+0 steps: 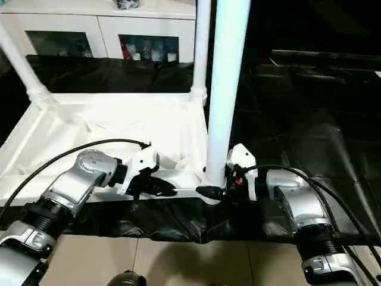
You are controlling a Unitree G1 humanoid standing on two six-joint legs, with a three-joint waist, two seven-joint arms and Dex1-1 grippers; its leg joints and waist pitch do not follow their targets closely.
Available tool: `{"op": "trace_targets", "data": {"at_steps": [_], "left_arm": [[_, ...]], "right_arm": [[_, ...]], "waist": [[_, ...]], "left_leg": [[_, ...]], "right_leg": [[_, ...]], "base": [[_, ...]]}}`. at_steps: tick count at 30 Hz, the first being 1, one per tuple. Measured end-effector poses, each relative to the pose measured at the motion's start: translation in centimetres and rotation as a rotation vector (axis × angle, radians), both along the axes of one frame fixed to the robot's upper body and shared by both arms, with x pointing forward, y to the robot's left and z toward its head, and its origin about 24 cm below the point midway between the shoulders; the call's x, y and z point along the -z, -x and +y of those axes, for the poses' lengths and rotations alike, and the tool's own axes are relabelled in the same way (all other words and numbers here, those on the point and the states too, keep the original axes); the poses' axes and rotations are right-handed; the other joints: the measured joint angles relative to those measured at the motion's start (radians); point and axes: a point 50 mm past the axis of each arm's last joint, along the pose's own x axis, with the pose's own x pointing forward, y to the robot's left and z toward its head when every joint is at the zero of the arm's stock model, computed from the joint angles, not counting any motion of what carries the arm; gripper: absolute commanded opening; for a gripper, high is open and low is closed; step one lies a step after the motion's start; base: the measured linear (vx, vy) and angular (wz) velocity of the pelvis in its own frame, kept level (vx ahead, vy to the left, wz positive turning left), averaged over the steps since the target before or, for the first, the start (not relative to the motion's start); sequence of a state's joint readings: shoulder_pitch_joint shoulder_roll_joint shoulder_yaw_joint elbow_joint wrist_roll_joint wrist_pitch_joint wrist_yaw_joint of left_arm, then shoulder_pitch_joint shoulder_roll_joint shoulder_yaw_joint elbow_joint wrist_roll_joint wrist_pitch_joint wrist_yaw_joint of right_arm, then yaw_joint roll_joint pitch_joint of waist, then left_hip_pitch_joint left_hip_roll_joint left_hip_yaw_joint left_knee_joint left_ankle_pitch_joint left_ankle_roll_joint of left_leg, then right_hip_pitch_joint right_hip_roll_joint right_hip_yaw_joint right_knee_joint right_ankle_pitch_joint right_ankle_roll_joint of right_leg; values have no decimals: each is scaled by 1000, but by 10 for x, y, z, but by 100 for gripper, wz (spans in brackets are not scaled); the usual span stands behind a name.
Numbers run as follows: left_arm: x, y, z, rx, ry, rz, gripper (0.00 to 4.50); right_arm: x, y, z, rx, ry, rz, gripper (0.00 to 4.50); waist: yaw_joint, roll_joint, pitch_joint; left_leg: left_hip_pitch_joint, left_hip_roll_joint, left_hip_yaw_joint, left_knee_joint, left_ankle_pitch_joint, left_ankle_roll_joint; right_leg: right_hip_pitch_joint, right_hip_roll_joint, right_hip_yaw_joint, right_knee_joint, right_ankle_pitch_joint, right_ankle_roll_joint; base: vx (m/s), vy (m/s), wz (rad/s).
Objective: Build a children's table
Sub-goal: Insert table leg to table base
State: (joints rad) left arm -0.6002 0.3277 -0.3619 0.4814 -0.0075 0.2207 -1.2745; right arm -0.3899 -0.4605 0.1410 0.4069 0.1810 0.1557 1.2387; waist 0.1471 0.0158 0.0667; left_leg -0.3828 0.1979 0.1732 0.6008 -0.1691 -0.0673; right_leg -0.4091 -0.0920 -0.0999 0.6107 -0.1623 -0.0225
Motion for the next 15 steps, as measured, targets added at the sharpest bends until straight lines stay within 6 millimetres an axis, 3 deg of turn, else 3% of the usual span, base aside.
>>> {"op": "trace_targets", "data": {"at_steps": [9, 15], "left_arm": [[1, 0, 0, -2, -2, 9, 0], [2, -2, -5, -48, 9, -7, 0]], "right_arm": [[1, 1, 4, -3, -10, 10, 281], [8, -1, -1, 103, -66, 19, 281]], "waist": [[0, 0, 0], [-2, 0, 0]], "left_leg": [[0, 0, 0, 0, 0, 0], [1, 0, 0, 0, 0, 0]], "right_leg": [[0, 0, 0, 0, 0, 0], [1, 0, 0, 0, -2, 3]], "base": [[0, 0, 0], [0, 0, 0]]}}
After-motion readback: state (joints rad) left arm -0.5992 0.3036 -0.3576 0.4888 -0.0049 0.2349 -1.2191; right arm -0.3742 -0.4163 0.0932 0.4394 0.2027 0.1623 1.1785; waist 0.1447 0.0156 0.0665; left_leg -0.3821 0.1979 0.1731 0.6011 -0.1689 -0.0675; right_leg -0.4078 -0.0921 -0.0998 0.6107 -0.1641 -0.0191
